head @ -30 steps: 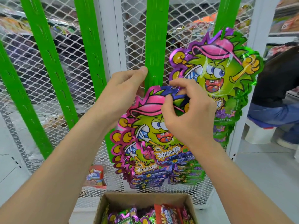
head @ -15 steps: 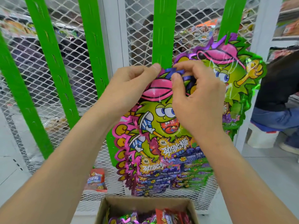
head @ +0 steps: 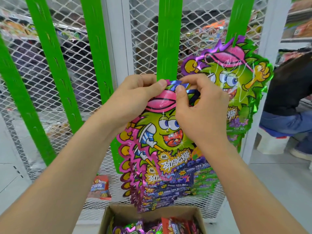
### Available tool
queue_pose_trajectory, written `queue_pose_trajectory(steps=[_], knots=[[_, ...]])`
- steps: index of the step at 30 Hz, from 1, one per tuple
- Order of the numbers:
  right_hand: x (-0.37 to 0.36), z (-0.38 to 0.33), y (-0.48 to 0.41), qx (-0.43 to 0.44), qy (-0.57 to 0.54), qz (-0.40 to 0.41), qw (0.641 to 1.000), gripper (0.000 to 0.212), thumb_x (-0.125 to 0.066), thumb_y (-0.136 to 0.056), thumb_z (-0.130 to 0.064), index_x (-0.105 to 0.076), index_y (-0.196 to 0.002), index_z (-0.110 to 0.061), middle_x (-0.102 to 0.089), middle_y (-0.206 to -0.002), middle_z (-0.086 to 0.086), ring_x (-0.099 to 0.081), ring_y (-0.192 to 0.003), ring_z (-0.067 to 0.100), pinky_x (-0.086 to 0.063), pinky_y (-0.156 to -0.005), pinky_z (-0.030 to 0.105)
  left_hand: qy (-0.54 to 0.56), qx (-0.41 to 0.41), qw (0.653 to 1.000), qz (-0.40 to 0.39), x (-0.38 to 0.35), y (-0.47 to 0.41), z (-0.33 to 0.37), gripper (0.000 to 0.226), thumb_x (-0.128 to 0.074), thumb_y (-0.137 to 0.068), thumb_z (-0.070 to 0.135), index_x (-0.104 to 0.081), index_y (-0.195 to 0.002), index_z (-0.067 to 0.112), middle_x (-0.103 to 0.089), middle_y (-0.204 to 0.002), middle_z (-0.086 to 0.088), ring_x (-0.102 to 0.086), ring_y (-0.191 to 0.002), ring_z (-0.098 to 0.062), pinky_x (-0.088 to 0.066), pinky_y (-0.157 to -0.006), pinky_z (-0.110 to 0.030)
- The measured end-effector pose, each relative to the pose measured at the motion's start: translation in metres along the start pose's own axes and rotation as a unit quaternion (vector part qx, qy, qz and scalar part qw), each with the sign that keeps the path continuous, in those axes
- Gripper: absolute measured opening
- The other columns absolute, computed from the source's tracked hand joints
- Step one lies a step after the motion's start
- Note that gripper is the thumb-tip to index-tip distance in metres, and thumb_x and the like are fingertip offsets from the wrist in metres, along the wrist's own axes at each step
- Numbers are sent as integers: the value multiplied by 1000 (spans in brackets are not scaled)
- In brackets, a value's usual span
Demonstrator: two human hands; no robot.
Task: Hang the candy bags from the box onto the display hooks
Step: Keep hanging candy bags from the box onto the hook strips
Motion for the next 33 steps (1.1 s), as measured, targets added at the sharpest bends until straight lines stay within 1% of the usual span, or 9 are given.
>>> queue_pose_trajectory(steps=[2, 5, 9, 12, 15, 19, 26, 29, 33], knots=[[5, -5, -2, 3, -14, 22, 1000, 10, -67, -94, -21, -71, -102, -17, -69, -84, -6, -66, -84, 23, -52, -80, 52, -13, -18, 1000, 5, 0, 1, 2, 38, -58, -108, 38, -72, -98, 4, -74, -97, -29, -66, -80, -29, -58, -83, -56], [11, -9, -6, 1, -32, 46, 998, 8, -67, -95, -20, -70, -102, -17, -71, -85, -5, -67, -83, 22, -53, -79, 51, -34, -44, 998, 27, 2, 4, 10, 44, -56, -107, 48, -76, -100, 10, -74, -99, -28, -63, -77, -29, -51, -75, -50], [13, -11, -8, -3, -29, 59, 998, 8, -66, -96, -21, -70, -102, -18, -70, -85, -8, -66, -84, 22, -53, -80, 51, -72, -63, 995, 24, 6, 2, 22, 45, -55, -104, 56, -80, -96, 19, -70, -97, -38, -65, -72, -50, -55, -72, -68], [14, -11, -9, -4, -25, 71, 997, 7, -66, -96, -22, -68, -101, -18, -69, -86, -9, -67, -85, 23, -53, -82, 53, -82, -59, 994, 30, 11, 0, 27, 49, -58, -103, 57, -82, -92, 16, -72, -88, -35, -69, -69, -35, -55, -64, -51], [13, -8, -10, -12, -20, 72, 997, 5, -65, -96, -23, -66, -100, -20, -68, -85, -10, -67, -85, 21, -53, -82, 54, -52, -33, 998, 30, 9, -1, 23, 41, -62, -102, 51, -85, -89, 19, -81, -83, -12, -78, -75, -33, -61, -76, -42], [10, -4, -8, -35, -17, 64, 997, 7, -65, -95, -24, -65, -100, -20, -67, -86, -10, -66, -85, 21, -53, -83, 55, 11, 0, 1000, 10, 1, -2, 10, 37, -63, -104, 44, -84, -97, 15, -82, -93, -12, -79, -85, -27, -62, -91, -43], [9, -4, -5, -50, -15, 48, 997, 11, -63, -95, -27, -66, -102, -19, -68, -88, -9, -67, -87, 21, -53, -82, 55, 51, 25, 998, 14, -2, -1, 9, 34, -63, -105, 33, -81, -101, 5, -80, -94, -20, -76, -82, -32, -62, -90, -51], [8, -1, -3, -53, -7, 38, 998, 11, -65, -94, -26, -66, -100, -18, -67, -83, -10, -65, -78, 19, -52, -79, 51, 13, 29, 999, -5, -4, 1, 7, 38, -60, -107, 37, -81, -102, 6, -80, -96, -20, -77, -91, -39, -62, -94, -55], [3, 9, 4, -71, 21, 14, 997, 10, -69, -90, -27, -68, -95, -19, -65, -74, -13, -64, -67, 16, -53, -72, 44, -113, -22, 992, 43, 9, 2, 5, 32, -68, -102, 39, -77, -88, 12, -79, -87, -14, -74, -78, -28, -59, -86, -56]])
Point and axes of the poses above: each hand's wrist, its own y-axis away from the middle knuckle, its own x-axis out of the back of the hand, z = x × y, the point moved 7 cm from there along -y, towards the middle knuckle
